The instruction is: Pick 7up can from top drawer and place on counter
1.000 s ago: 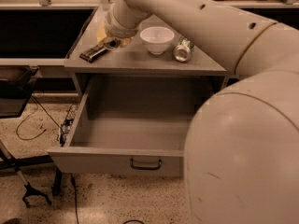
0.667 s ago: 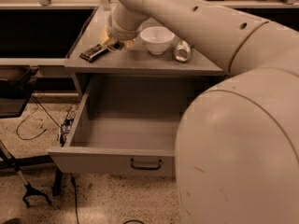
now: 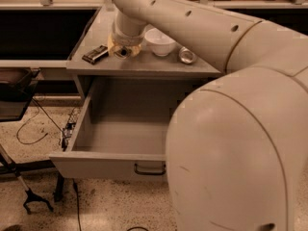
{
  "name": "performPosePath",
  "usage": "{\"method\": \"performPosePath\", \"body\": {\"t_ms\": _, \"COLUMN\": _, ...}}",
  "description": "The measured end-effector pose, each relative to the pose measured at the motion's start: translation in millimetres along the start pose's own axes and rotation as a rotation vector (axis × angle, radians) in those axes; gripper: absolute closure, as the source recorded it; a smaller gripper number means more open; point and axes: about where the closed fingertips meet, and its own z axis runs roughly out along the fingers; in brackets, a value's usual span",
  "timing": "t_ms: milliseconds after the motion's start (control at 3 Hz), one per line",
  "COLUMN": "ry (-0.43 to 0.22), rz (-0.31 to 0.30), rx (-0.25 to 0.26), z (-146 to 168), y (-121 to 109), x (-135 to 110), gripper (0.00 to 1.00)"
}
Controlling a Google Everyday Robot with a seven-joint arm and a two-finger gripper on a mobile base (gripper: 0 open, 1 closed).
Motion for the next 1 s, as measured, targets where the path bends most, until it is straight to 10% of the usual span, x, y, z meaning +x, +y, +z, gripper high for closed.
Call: {"method": "performPosePath", "body": {"t_ms": 1000, "ry": 0.043, "rz": 0.006, "rx": 0.078, "z": 4.5, "y": 2.3, "x": 1.4, "gripper": 0.14}}
